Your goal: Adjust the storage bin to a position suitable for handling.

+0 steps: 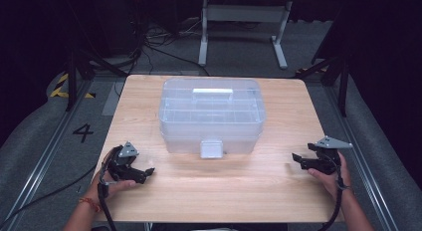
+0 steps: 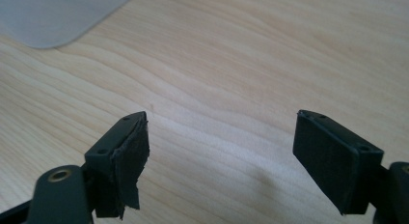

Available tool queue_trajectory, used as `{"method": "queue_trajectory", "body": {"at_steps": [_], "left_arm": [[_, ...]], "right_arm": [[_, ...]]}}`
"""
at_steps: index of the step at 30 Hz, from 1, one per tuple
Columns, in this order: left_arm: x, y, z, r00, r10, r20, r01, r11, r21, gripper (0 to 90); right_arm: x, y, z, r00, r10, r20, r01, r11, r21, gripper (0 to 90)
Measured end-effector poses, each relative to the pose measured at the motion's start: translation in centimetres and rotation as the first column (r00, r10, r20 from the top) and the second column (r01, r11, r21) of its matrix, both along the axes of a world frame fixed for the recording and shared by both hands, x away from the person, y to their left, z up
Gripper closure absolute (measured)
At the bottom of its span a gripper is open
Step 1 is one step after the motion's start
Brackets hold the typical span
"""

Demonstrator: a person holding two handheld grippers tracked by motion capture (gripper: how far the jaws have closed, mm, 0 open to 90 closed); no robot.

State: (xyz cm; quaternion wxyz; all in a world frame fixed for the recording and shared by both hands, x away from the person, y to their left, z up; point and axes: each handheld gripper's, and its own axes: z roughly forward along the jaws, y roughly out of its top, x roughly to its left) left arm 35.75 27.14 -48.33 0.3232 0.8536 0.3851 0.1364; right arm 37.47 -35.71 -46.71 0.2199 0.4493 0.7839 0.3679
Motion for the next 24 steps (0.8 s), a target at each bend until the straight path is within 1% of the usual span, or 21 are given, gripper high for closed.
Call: {"method": "queue_trajectory", "body": {"at_steps": [1, 5, 7, 9, 10, 11, 12, 13, 15, 16, 18, 20, 24], "left_arm": [[0.0, 0.0, 0.0, 1.0, -0.001, 0.0, 0.001, 1.0, 0.0, 0.5], [0.0, 0.0, 0.0, 1.0, 0.0, 0.0, 0.0, 1.0, 0.0, 0.5], [0.0, 0.0, 0.0, 1.0, 0.0, 0.0, 0.0, 1.0, 0.0, 0.5], [0.0, 0.0, 0.0, 1.0, -0.003, 0.001, 0.003, 1.0, 0.001, 0.5], [0.0, 0.0, 0.0, 1.0, 0.0, 0.0, 0.0, 1.0, 0.0, 0.5], [0.0, 0.0, 0.0, 1.0, -0.003, 0.001, 0.003, 1.0, 0.001, 0.5], [0.0, 0.0, 0.0, 1.0, -0.003, 0.001, 0.003, 1.0, 0.001, 0.5], [0.0, 0.0, 0.0, 1.0, -0.002, 0.002, 0.002, 1.0, 0.002, 0.5], [0.0, 0.0, 0.0, 1.0, 0.0, 0.001, 0.0, 1.0, 0.001, 0.5], [0.0, 0.0, 0.0, 1.0, 0.0, 0.001, 0.0, 1.0, 0.001, 0.5], [0.0, 0.0, 0.0, 1.0, -0.002, 0.001, 0.002, 1.0, 0.001, 0.5], [0.0, 0.0, 0.0, 1.0, 0.0, 0.002, 0.0, 1.0, 0.001, 0.5], [0.0, 0.0, 0.0, 1.0, -0.003, 0.001, 0.003, 1.0, 0.001, 0.5]], "right_arm": [[0.0, 0.1, 0.4, 0.9999, 0.009, 0.009, -0.009, 1.0, 0.0, 21.1], [-0.4, 0.4, 2.7, 0.9971, 0.035, 0.068, -0.036, 0.9993, 0.011, 21.6], [-0.6, 0.7, 4.0, 0.9935, 0.055, 0.099, -0.056, 0.9984, 0.008, 22.6], [-0.6, 1.0, 5.4, 0.9884, 0.075, 0.132, -0.074, 0.9972, -0.009, 22.9], [-0.6, 1.2, 6.2, 0.9861, 0.088, 0.141, -0.088, 0.9961, -0.006, 23.0], [-0.5, 1.4, 7.0, 0.9837, 0.097, 0.151, -0.096, 0.9953, -0.014, 23.0], [-0.5, 1.4, 7.0, 0.9837, 0.097, 0.151, -0.096, 0.9953, -0.014, 23.0], [-0.3, 1.8, 8.2, 0.9791, 0.109, 0.172, -0.108, 0.994, -0.018, 23.2], [0.1, 2.1, 9.1, 0.9758, 0.119, 0.183, -0.119, 0.9928, -0.014, 23.2], [0.1, 2.1, 9.1, 0.9758, 0.119, 0.183, -0.119, 0.9928, -0.014, 23.2], [0.4, 2.4, 10.0, 0.9727, 0.129, 0.193, -0.127, 0.9917, -0.019, 23.2], [0.7, 2.6, 10.7, 0.971, 0.135, 0.197, -0.137, 0.9906, -0.004, 23.2], [1.1, 3.1, 12.0, 0.9654, 0.15, 0.213, -0.152, 0.9884, -0.01, 23.3]]}}
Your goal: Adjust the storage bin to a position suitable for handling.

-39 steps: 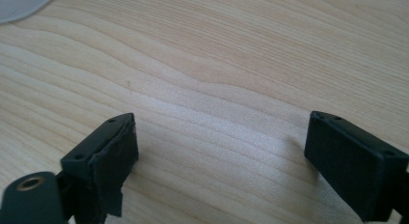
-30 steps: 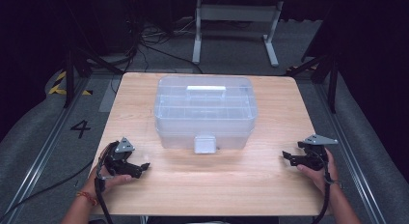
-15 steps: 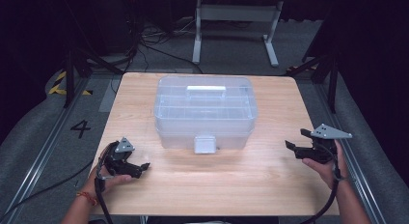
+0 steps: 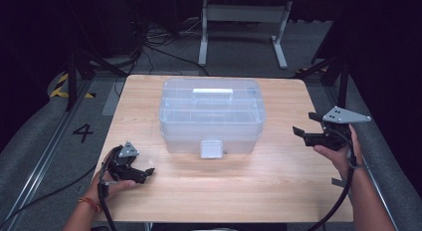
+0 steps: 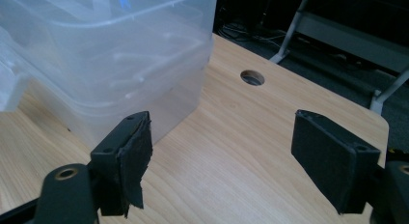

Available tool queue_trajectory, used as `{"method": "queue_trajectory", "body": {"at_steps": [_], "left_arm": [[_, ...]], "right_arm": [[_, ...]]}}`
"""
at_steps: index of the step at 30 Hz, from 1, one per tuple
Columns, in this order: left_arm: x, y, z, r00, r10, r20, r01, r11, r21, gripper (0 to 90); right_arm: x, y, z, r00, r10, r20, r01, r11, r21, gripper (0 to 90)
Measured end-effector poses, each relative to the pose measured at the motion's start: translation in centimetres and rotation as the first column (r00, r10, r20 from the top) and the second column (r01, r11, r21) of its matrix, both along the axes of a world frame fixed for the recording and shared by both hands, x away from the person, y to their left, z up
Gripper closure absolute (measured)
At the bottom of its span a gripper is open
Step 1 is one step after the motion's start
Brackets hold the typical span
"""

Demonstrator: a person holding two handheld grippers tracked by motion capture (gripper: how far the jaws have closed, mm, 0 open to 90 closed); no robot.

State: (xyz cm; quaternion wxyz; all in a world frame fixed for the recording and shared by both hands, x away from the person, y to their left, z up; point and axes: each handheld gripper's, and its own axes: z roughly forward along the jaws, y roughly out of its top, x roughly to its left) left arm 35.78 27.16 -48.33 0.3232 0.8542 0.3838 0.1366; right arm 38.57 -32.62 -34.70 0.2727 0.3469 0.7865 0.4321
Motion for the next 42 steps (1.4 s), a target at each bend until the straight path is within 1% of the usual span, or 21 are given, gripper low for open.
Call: {"method": "queue_trajectory", "body": {"at_steps": [4, 10, 14, 17, 19, 23, 24, 29, 33, 42], "left_arm": [[0.0, 0.0, 0.0, 1.0, 0.002, 0.001, -0.002, 1.0, 0.0, 0.5], [0.0, 0.0, 0.0, 1.0, 0.003, 0.0, -0.003, 1.0, -0.001, 0.5], [0.0, 0.0, 0.0, 1.0, 0.003, 0.0, -0.003, 1.0, 0.0, 0.5], [0.0, 0.0, 0.0, 1.0, 0.002, 0.001, -0.002, 1.0, 0.0, 0.5], [0.0, 0.0, 0.0, 1.0, 0.003, 0.001, -0.003, 1.0, 0.0, 0.5], [0.0, 0.0, 0.0, 1.0, -0.001, 0.0, 0.001, 1.0, 0.0, 0.5], [0.0, 0.0, 0.0, 1.0, 0.003, 0.0, -0.003, 1.0, 0.0, 0.5], [0.0, 0.0, 0.0, 1.0, 0.0, 0.0, 0.0, 1.0, 0.0, 0.5], [0.0, 0.0, 0.0, 1.0, 0.003, 0.0, -0.003, 1.0, 0.0, 0.5], [0.0, 0.0, 0.0, 1.0, 0.003, 0.0, -0.003, 1.0, 0.0, 0.5]], "right_arm": [[0.5, 0.5, 0.8, 0.9999, 0.012, 0.008, -0.012, 0.9999, 0.004, 23.3], [1.3, 2.0, 2.4, 0.9986, 0.043, 0.03, -0.044, 0.999, 0.006, 23.5], [2.0, 3.3, 3.4, 0.9966, 0.074, 0.036, -0.075, 0.9972, 0.005, 24.0], [2.7, 4.6, 4.2, 0.9945, 0.097, 0.039, -0.097, 0.9953, -0.005, 24.1], [3.0, 5.4, 4.6, 0.9932, 0.108, 0.043, -0.108, 0.994, -0.019, 24.3], [3.6, 6.8, 5.2, 0.9903, 0.133, 0.041, -0.132, 0.991, -0.023, 24.3], [3.8, 7.1, 5.3, 0.9894, 0.138, 0.047, -0.137, 0.9903, -0.025, 24.6], [4.7, 8.7, 5.6, 0.986, 0.163, 0.036, -0.162, 0.9866, -0.02, 24.7], [5.3, 9.9, 5.7, 0.9829, 0.18, 0.038, -0.179, 0.9835, -0.024, 25.3], [6.3, 12.3, 5.3, 0.9756, 0.219, 0.017, -0.218, 0.9752, -0.039, 26.7]]}}
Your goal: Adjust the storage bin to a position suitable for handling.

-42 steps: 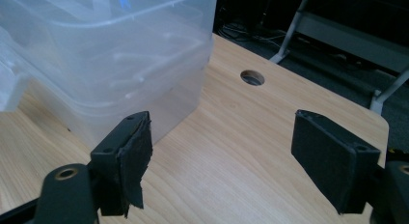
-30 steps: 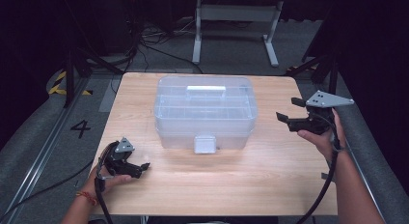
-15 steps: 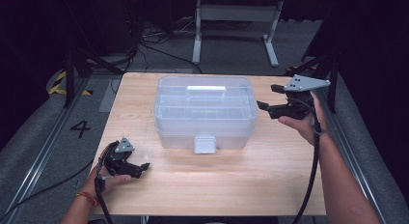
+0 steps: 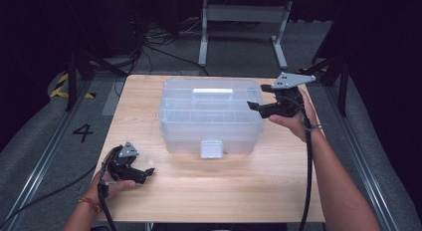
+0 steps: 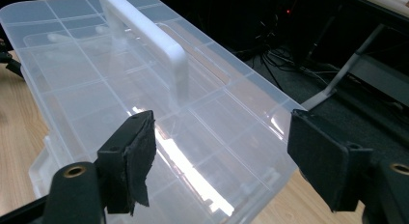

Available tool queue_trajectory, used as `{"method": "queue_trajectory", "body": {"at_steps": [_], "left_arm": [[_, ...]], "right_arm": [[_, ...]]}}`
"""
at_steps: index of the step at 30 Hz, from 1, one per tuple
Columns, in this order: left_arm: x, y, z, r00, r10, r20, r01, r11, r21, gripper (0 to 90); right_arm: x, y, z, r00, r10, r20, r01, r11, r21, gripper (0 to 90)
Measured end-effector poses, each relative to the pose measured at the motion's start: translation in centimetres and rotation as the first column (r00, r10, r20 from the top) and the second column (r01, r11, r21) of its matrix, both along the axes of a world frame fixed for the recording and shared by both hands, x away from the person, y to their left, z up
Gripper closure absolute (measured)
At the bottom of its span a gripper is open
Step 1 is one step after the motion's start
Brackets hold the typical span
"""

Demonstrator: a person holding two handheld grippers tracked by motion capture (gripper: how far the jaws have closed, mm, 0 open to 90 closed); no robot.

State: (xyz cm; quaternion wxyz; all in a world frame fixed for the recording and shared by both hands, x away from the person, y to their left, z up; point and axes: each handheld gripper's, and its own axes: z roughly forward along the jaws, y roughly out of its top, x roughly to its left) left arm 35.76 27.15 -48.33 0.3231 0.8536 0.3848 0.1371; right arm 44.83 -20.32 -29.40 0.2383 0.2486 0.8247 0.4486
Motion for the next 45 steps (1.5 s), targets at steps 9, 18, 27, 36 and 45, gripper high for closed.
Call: {"method": "queue_trajectory", "body": {"at_steps": [9, 18, 27, 36, 45], "left_arm": [[0.0, 0.0, 0.0, 1.0, -0.001, 0.0, 0.001, 1.0, 0.0, 0.5], [0.0, 0.0, 0.0, 1.0, -0.001, 0.0, 0.001, 1.0, 0.001, 0.5], [0.0, 0.0, 0.0, 1.0, 0.0, 0.0, 0.0, 1.0, 0.0, 0.5], [0.0, 0.0, 0.0, 1.0, -0.001, 0.0, 0.001, 1.0, 0.001, 0.5], [0.0, 0.0, 0.0, 1.0, 0.0, 0.0, 0.0, 1.0, 0.001, 0.5]], "right_arm": [[0.9, 1.5, -0.4, 0.9997, 0.014, -0.018, -0.014, 0.9999, -0.009, 29.6], [1.6, 2.7, -0.5, 0.9993, 0.031, -0.02, -0.031, 0.9993, -0.022, 34.5], [2.1, 3.8, -0.4, 0.9985, 0.05, -0.019, -0.051, 0.9981, -0.035, 42.0], [2.5, 4.9, -0.5, 0.9977, 0.063, -0.026, -0.065, 0.9962, -0.058, 45.3], [2.8, 6.0, -0.7, 0.9963, 0.08, -0.032, -0.083, 0.9931, -0.084, 53.9]]}}
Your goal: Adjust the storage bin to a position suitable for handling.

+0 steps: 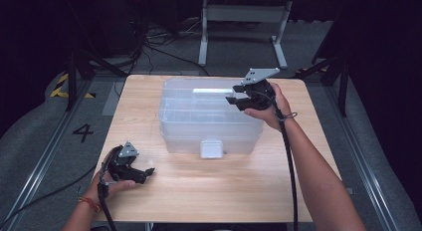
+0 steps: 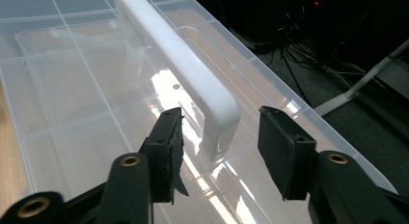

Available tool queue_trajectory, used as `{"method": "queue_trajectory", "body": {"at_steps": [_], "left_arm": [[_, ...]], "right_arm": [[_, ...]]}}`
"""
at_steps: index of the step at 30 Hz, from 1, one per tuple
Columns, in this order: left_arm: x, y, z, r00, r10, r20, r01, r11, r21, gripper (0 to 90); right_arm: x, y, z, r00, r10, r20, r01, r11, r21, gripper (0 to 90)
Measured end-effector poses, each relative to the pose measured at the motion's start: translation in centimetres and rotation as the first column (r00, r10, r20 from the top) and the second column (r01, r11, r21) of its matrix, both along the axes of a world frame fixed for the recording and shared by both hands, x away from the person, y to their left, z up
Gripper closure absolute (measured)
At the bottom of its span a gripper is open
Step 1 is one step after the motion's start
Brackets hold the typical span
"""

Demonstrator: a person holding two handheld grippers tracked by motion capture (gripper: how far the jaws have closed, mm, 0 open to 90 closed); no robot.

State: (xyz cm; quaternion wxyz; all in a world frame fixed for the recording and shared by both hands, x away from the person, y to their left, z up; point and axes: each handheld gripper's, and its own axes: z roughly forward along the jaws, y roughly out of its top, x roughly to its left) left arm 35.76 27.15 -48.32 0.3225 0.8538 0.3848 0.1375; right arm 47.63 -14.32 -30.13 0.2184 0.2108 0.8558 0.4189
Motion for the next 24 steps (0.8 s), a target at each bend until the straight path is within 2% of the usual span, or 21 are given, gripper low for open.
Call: {"method": "queue_trajectory", "body": {"at_steps": [10, 21, 24], "left_arm": [[0.0, 0.0, 0.0, 1.0, -0.001, -0.001, 0.001, 1.0, 0.001, 0.7], [-0.1, 0.0, 0.1, 1.0, 0.001, 0.003, -0.001, 1.0, -0.002, 1.6], [-0.1, 0.2, 0.2, 0.9999, 0.006, 0.014, -0.006, 1.0, -0.005, 7.4]], "right_arm": [[0.3, 0.7, -0.1, 1.0, -0.008, 0.005, 0.008, 0.9998, -0.021, 67.8], [0.5, 1.3, -0.3, 0.9998, -0.014, 0.015, 0.014, 0.9988, -0.046, 73.3], [0.5, 1.4, -0.3, 0.9997, -0.018, 0.019, 0.019, 0.9984, -0.054, 73.6]]}}
